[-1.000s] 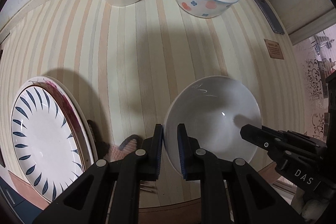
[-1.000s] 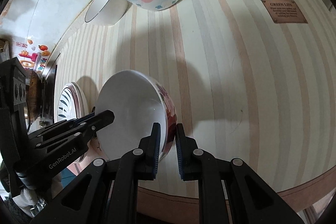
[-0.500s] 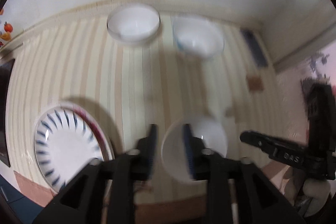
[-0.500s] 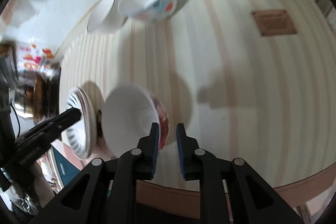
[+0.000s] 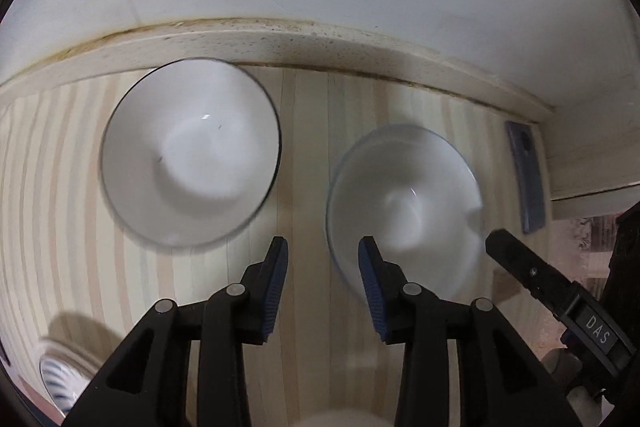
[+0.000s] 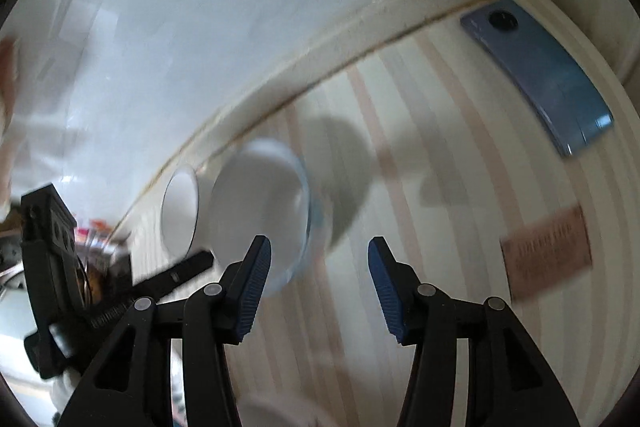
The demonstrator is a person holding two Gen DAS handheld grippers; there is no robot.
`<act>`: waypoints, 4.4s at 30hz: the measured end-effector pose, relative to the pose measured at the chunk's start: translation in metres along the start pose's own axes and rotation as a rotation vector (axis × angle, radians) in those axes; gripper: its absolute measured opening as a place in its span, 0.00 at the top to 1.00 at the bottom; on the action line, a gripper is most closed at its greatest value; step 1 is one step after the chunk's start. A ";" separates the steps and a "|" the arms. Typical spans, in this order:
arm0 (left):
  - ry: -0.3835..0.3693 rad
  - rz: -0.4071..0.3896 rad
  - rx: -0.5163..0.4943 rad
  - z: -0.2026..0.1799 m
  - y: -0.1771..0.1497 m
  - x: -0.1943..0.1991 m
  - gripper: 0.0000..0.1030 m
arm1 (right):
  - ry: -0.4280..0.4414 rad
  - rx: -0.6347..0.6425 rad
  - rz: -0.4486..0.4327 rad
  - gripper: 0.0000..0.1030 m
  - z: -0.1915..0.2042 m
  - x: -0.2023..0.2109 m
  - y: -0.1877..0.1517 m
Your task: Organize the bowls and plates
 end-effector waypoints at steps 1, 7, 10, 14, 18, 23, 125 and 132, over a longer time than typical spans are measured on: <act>0.002 0.004 -0.005 -0.001 0.003 -0.004 0.68 | -0.004 -0.004 0.000 0.49 0.000 -0.007 0.004; -0.001 -0.002 -0.033 -0.014 0.011 -0.014 0.89 | 0.011 0.048 0.004 0.84 0.004 -0.035 0.014; 0.022 -0.015 -0.055 -0.019 0.008 -0.015 0.89 | -0.078 0.133 -0.009 0.89 0.018 -0.036 0.014; 0.004 -0.025 -0.058 -0.018 0.003 -0.008 0.89 | -0.085 0.134 -0.016 0.89 0.022 -0.031 0.011; -0.002 -0.037 -0.064 -0.018 -0.009 0.007 0.89 | -0.083 0.152 -0.023 0.89 0.028 -0.018 0.004; -0.034 -0.046 -0.059 -0.013 -0.035 0.038 0.89 | -0.073 0.174 -0.026 0.89 0.041 0.018 -0.021; -0.036 -0.064 0.032 0.065 -0.115 0.127 0.91 | 0.001 0.310 0.044 0.85 0.146 0.084 -0.120; -0.063 -0.010 0.013 0.062 -0.152 0.119 0.91 | -0.018 0.294 0.063 0.85 0.129 0.105 -0.157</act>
Point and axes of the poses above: each gripper's, at about its wrist camera, not at the fingertips, and x roughly against the way its jaws point, z to its left, y to its top, the point moved 2 cm from there along -x, roughly the way its jaws point, and after that the axes turned 11 degrees about x, right-handed, at the moved point
